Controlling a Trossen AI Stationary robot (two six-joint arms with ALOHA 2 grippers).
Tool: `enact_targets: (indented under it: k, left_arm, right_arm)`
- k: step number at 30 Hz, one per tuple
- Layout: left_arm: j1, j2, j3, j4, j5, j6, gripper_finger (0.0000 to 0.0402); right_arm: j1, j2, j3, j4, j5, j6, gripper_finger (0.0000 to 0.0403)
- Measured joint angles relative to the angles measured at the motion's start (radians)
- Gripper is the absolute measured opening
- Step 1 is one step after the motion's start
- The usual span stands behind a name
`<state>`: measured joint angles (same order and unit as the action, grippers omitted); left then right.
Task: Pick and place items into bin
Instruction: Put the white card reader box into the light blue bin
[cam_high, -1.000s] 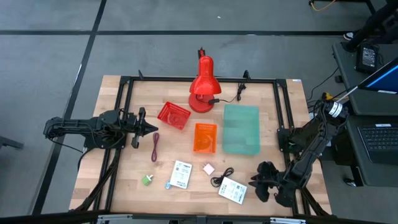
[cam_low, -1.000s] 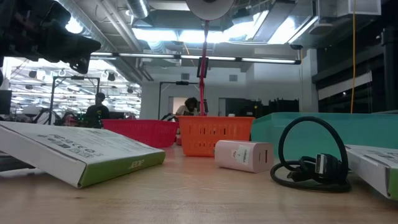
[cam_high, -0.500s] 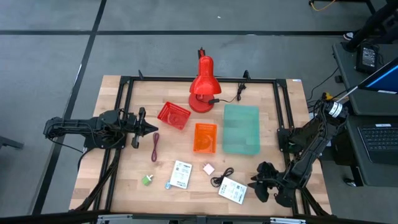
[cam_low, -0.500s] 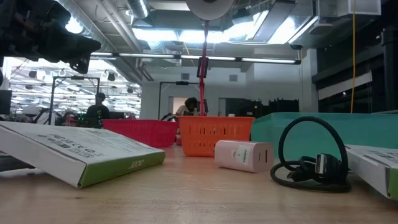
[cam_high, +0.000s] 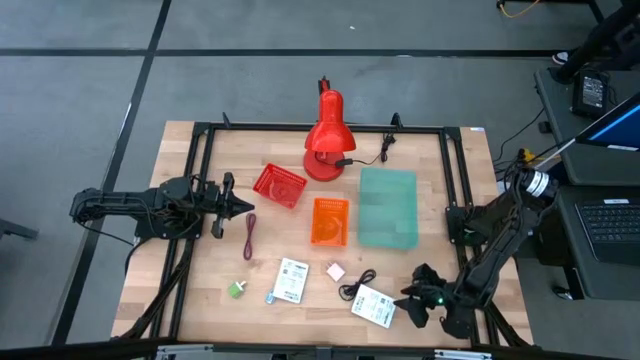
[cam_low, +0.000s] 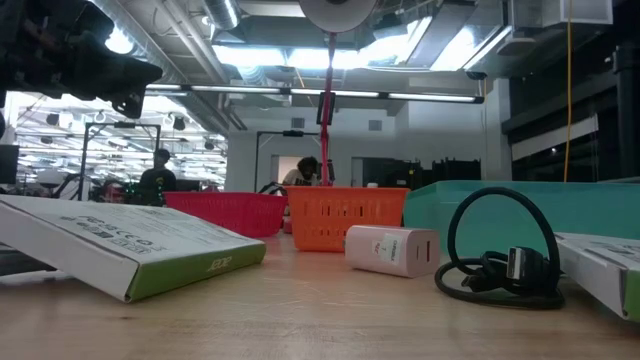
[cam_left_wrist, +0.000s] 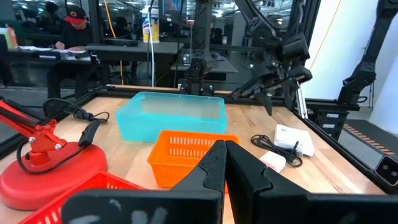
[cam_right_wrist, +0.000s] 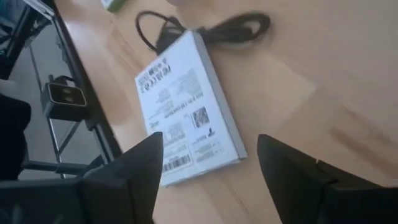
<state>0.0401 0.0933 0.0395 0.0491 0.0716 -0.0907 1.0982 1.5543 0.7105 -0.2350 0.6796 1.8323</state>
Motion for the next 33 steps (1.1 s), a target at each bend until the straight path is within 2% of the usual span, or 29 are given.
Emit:
enact_targets:
  k: [6, 13, 33]
  left_arm:
    - [0.0, 0.0, 0.0, 0.0, 0.0, -0.002, 0.0004]
    - [0.0, 0.0, 0.0, 0.0, 0.0, -0.003, 0.0004]
    - [0.0, 0.0, 0.0, 0.0, 0.0, -0.002, 0.0004]
  right_arm:
    - [0.026, 0.095, 0.0, 0.142, 0.005, 0.064, 0.024]
    - [0.025, 0.189, 0.0, 0.213, 0.014, 0.106, 0.024]
    - [0.004, 0.213, 0.003, 0.16, 0.054, 0.129, 0.0239]
